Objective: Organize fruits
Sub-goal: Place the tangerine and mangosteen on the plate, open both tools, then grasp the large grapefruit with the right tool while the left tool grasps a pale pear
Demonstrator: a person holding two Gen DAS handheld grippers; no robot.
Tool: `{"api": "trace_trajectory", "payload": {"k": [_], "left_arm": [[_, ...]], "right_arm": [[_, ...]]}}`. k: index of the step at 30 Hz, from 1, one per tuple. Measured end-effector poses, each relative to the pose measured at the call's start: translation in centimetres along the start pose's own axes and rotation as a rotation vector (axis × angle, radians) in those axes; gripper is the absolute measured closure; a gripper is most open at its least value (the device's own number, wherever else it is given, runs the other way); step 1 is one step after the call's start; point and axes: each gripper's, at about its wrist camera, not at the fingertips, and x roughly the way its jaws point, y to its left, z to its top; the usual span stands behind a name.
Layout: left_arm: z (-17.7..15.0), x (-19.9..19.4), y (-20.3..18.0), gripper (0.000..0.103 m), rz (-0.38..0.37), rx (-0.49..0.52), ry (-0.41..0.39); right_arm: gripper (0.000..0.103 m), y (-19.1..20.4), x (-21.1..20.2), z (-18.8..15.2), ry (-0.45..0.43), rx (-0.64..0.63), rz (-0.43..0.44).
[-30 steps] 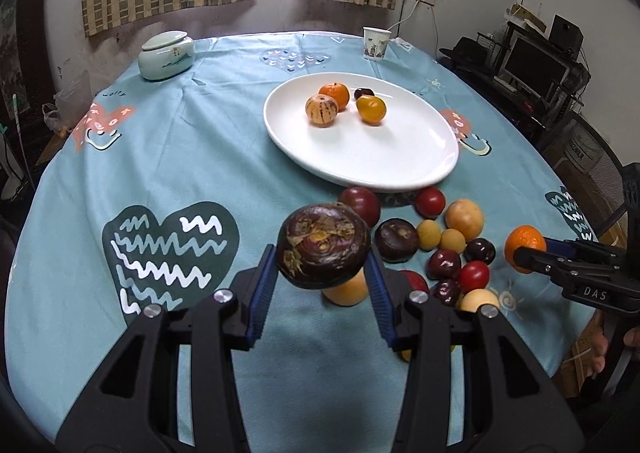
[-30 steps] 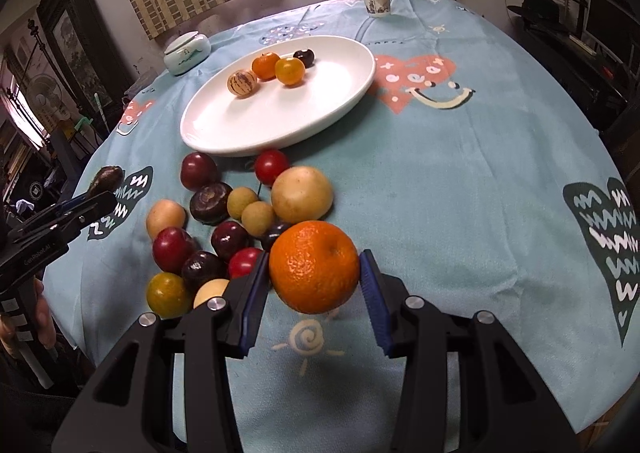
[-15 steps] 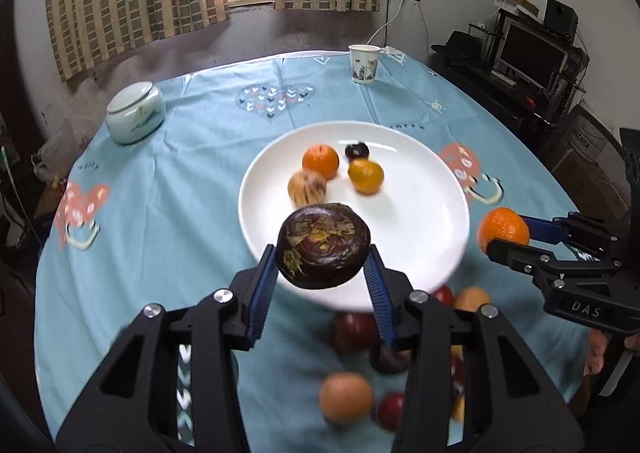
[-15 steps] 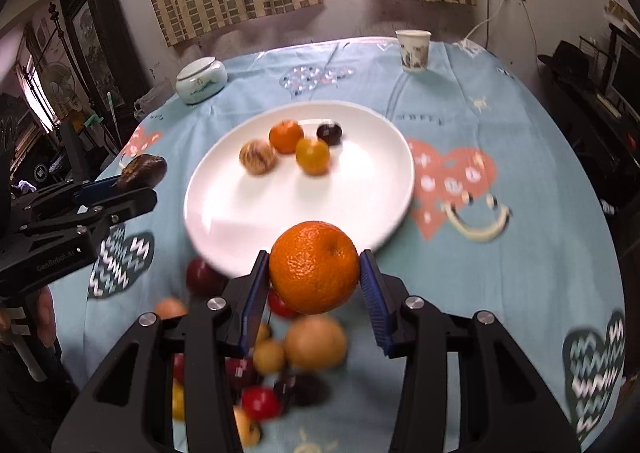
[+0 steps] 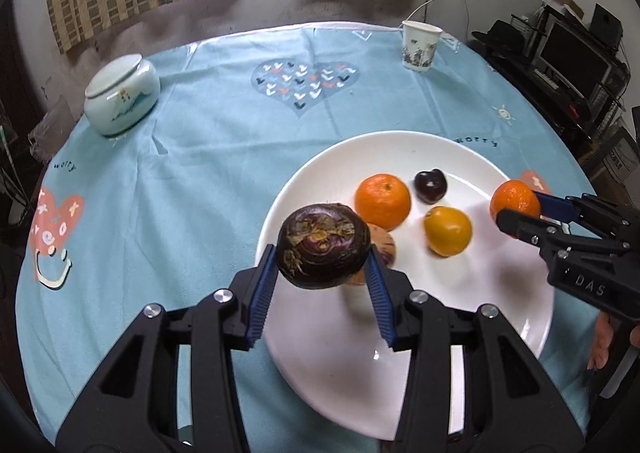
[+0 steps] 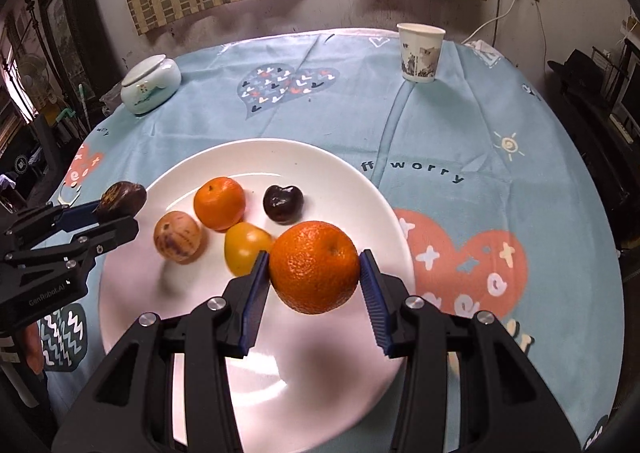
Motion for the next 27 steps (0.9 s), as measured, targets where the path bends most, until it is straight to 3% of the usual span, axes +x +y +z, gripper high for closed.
{"api": "trace_trajectory", "payload": {"k": [6,8,9,10,14,21,27], "left_arm": [[0.5,1.1,-0.1,0.057,-0.010,0.002,-0.002],[0.8,0.9,-0.3,0.047,-0.010,0.003,-0.021],[1.0,0.6,-0.4,0.034,-0.004,0.003,-0.031],[1.0,0.1,-0.4,0.032,0.002,0.003,-0.049],[0.6,-2.5,-0.8,0.032,0.007,0.021,-0.093],[-3.7,-8.5,-1.6,0.024,-0.033,0.040,-0.143],[-9.1,-10.7,-2.5,0.015,-0.025,0.032,-0.147]], "right_arm": [[0.057,0.2,1.2,0.6,-0.013,-0.010,0.006],[0.052,0.5,1.5,0.7,-0.029,-0.045,0.000],[0.040,0.7,1.5,0.7,-0.041,-0.062,-0.013],[0.035,0.8,1.1,0.6,-0.069,-0.069,-0.023],[0.035,1.2,-1.0,0.3,-0.109,-0.094,-0.033],[0.034,2.0,-5.1,-3.2,-0.021,-0.083,0.049],[0.031,3.0,-9.0,-7.7,-0.046,-0.068,0.025]]}}
